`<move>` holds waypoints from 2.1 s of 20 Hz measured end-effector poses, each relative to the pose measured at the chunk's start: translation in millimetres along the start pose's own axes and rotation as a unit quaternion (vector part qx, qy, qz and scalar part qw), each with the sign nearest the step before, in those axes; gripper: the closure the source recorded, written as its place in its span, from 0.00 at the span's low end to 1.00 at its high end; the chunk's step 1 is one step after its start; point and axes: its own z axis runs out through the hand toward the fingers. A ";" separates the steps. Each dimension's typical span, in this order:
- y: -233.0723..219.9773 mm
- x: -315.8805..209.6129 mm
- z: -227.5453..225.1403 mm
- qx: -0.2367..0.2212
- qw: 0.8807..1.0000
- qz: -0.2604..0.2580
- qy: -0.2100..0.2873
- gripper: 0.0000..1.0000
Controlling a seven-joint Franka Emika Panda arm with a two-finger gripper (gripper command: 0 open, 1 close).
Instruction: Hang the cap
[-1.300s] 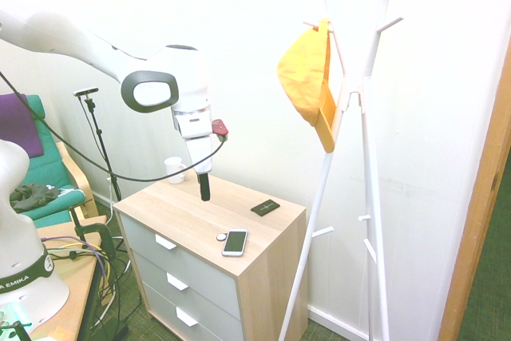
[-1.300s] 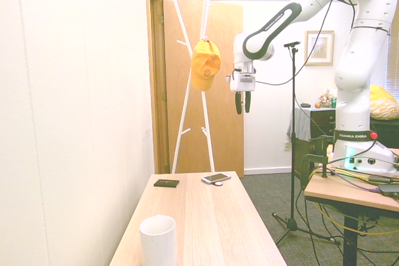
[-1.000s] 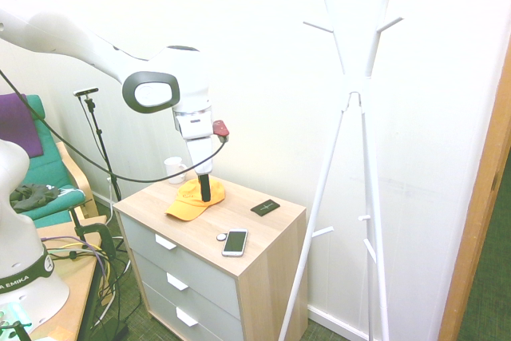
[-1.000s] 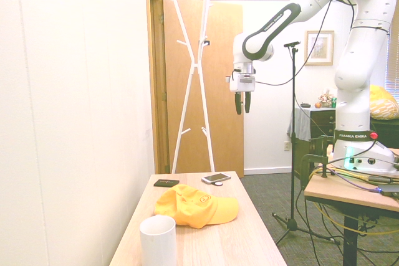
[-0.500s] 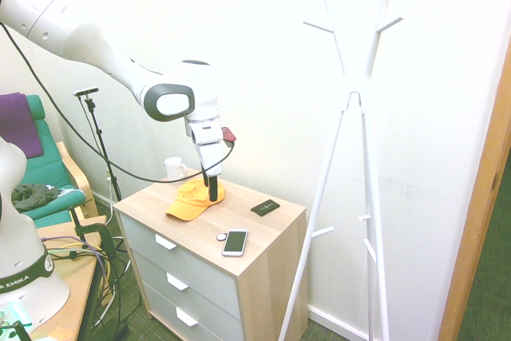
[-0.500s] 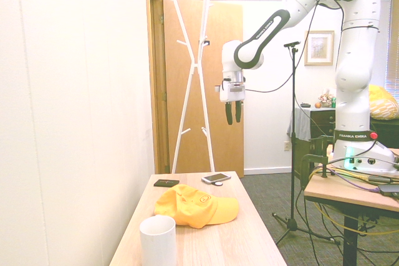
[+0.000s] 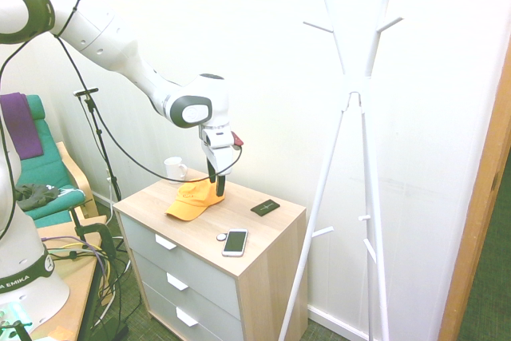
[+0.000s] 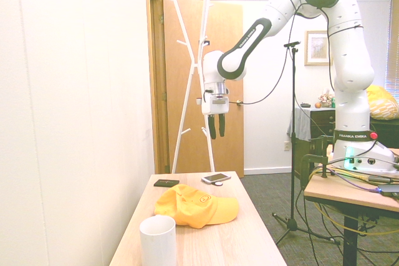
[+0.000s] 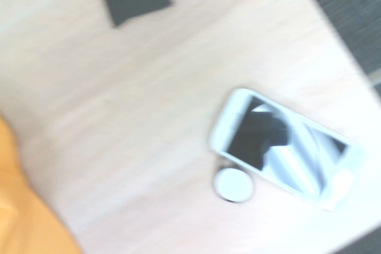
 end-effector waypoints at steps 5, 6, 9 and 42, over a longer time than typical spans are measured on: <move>-40.7 -25.2 22.0 0.005 1.000 -0.019 -0.017 0.00; -50.9 -32.6 28.7 0.006 1.000 -0.021 -0.019 0.00; -82.4 -55.9 50.6 0.011 0.999 -0.026 -0.027 0.00; -188.1 -158.1 145.8 -0.006 0.999 -0.042 -0.031 1.00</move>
